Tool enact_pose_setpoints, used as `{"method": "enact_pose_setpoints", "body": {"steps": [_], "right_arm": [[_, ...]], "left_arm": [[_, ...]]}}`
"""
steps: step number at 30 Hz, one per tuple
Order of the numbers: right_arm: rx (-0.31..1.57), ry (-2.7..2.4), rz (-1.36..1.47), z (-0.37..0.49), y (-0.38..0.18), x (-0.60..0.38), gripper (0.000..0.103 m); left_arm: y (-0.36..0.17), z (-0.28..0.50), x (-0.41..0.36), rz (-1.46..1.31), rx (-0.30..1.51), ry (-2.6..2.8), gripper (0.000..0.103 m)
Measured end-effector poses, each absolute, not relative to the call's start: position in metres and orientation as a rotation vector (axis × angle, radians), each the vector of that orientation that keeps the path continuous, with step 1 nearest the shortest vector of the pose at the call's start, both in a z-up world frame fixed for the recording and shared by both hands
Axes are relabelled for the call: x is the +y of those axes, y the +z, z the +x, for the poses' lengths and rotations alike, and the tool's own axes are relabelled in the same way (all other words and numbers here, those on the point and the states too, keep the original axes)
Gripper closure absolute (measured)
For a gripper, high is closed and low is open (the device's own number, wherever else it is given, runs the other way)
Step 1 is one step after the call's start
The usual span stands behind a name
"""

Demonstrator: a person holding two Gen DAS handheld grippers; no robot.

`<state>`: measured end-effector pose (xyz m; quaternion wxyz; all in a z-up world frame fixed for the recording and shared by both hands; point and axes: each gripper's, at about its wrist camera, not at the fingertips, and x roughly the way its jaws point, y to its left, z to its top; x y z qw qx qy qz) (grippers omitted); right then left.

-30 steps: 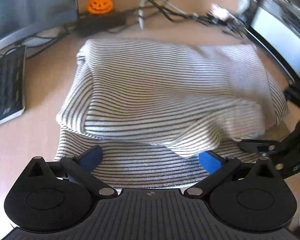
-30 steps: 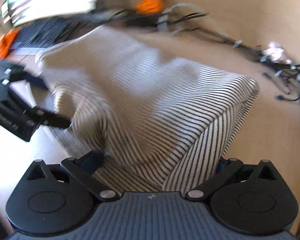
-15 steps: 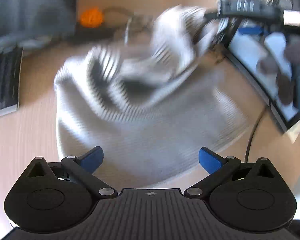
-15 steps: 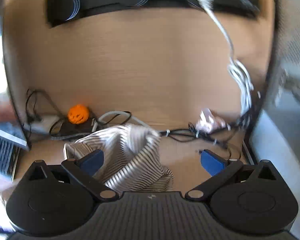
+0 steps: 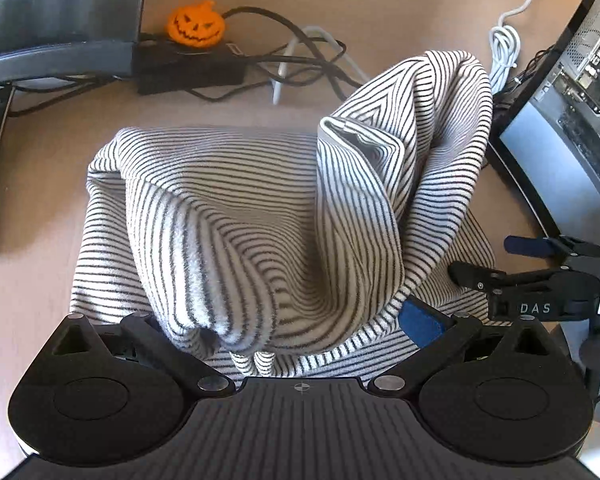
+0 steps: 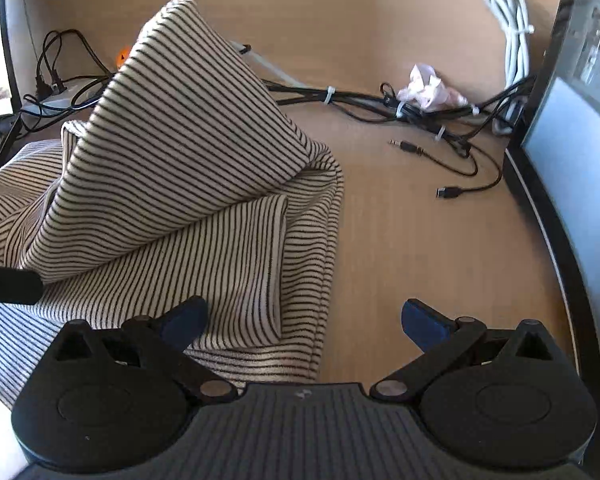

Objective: Fold clothes

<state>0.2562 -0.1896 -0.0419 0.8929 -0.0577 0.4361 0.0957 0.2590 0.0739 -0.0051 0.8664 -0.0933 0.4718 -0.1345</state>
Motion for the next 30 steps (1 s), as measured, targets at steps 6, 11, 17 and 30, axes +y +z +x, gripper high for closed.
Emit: {"method": "enact_pose_setpoints", "body": {"steps": [6, 11, 17, 30], "right_arm": [[0.925, 0.225, -0.143, 0.236, -0.040, -0.179, 0.000], [1.013, 0.330, -0.181, 0.176, -0.041, -0.175, 0.000], [0.828, 0.275, -0.376, 0.142, -0.021, -0.143, 0.000], [0.632, 0.108, 0.085, 0.311, 0.066, -0.127, 0.000]], "left_arm": [[-0.008, 0.239, 0.067, -0.075, 0.987, -0.319, 0.000], [-0.005, 0.197, 0.072, -0.026, 0.993, -0.379, 0.000], [0.007, 0.179, 0.083, -0.032, 0.968, -0.369, 0.000], [0.052, 0.167, 0.121, -0.145, 0.859, -0.278, 0.000]]}}
